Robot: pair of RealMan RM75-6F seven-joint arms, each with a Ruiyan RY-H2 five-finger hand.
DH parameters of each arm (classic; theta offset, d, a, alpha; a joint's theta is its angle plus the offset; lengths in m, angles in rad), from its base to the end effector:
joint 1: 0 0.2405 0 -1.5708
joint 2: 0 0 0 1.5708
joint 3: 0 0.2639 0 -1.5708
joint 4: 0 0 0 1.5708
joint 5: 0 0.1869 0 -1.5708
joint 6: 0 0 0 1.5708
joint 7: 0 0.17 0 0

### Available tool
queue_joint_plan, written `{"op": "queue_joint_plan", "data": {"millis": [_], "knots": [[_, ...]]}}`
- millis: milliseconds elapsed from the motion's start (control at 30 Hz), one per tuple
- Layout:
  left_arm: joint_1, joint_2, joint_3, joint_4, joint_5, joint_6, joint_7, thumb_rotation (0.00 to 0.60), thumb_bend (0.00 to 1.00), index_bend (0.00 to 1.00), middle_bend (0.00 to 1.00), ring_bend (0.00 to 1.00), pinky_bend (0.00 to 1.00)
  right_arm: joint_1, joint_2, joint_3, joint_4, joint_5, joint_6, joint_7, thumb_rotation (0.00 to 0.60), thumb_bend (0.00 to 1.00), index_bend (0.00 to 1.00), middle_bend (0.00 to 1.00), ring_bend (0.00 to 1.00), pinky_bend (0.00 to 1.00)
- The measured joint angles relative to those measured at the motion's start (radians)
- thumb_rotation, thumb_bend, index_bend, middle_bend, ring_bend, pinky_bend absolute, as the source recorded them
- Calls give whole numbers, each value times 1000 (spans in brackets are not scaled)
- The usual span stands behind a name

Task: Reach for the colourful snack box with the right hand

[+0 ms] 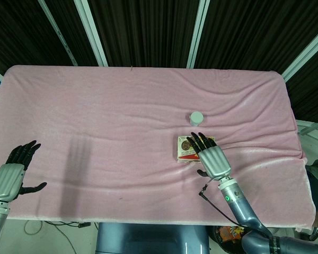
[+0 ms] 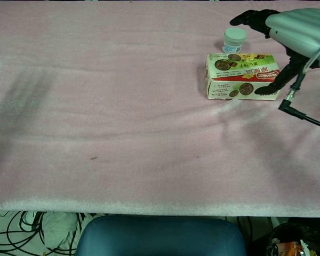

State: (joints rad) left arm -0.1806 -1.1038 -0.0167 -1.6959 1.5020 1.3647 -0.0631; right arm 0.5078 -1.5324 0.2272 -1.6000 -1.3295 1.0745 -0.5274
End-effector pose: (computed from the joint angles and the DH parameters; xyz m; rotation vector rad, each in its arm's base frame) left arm -0.2838 0.2243 0.1568 -1.4930 -1.0608 -0.9744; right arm -0.1643 -0.3225 0.0227 1.8025 -0.7597 0.9448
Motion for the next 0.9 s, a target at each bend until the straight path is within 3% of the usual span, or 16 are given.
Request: {"op": "queue_joint_plan", "data": {"millis": [300,567,733,767,833,900], "knots": [[-6,9,0,-13,-17,-22,-7,600,0,0,0,0,0,111,-67,37,145,87,-104,-27,600,2,0,0,0,220],[-9,12,-1,-23,-31,-36,-8,600,0,0,0,0,0,181,-89,37,240,182,-207,-41,600,4,0,0,0,219],[-11,14,0,-26,-35,-41,-9,600,0,0,0,0,0,206,-98,17,292,235,-238,-66,600,93,11,34,21,222],[-11,14,0,-27,-35,-42,-9,600,0,0,0,0,0,209,-101,12,301,245,-241,-67,600,127,75,107,78,244],[-11,15,-1,-29,-37,-42,-11,600,0,0,0,0,0,210,-103,6,305,253,-241,-61,600,181,296,316,261,352],[-10,15,-1,-30,-36,-40,-12,600,0,0,0,0,0,208,-99,3,297,249,-235,-43,600,220,554,548,493,525]]}}
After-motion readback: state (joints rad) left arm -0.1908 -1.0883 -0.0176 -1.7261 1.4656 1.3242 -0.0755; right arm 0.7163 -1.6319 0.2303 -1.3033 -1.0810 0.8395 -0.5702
